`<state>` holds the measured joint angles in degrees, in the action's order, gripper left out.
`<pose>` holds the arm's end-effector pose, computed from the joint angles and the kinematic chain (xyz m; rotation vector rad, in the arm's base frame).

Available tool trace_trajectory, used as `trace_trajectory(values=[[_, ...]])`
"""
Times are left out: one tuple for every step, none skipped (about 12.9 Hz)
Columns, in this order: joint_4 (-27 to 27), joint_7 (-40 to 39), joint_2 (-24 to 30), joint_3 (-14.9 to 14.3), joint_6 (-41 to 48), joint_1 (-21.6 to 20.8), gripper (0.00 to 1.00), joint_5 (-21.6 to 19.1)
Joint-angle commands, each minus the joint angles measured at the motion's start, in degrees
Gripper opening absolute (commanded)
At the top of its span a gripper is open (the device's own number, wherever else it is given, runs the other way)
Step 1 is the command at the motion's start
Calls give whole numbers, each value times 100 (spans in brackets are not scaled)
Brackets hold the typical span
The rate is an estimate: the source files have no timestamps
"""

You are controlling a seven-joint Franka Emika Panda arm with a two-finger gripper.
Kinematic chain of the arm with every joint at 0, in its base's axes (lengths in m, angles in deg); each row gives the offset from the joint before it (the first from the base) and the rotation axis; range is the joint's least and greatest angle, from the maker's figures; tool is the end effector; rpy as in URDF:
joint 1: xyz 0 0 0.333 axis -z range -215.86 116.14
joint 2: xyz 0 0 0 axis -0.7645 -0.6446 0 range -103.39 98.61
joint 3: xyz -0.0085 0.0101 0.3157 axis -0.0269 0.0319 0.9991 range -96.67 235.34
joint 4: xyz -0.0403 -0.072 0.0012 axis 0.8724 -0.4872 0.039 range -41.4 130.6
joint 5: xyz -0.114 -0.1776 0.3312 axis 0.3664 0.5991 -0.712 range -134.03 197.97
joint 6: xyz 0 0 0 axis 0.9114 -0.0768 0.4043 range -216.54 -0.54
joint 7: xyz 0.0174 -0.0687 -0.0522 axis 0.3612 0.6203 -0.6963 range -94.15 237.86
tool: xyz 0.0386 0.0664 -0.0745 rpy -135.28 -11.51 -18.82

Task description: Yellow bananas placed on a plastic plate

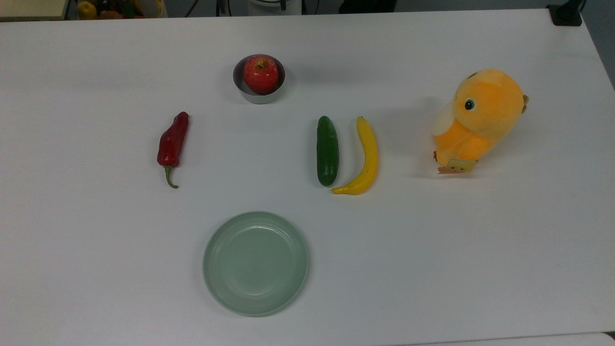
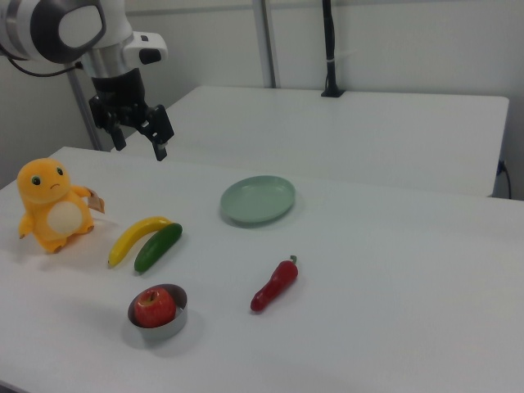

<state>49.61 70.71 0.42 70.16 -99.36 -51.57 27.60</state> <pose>0.5509 0.0318 0.6227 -3.0602 -0.0881 -0.1487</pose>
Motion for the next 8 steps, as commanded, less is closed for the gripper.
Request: trace_trajectory(values=[[95,44,17,-3,-71,-58,100,-29],[114,53,18,6,-71,-58,100,-29],[114,53,18,6,-71,-66,100,-29],[114,53,18,6,-71,-67,100,-29],[114,53,9,6,-80,-67,100,-29],[140,44,0,6,-80,-75,100,-29],[149,44,-35,14,-80,-119,100,-29],[167,18,-122,23,-175,-189,100,-38]])
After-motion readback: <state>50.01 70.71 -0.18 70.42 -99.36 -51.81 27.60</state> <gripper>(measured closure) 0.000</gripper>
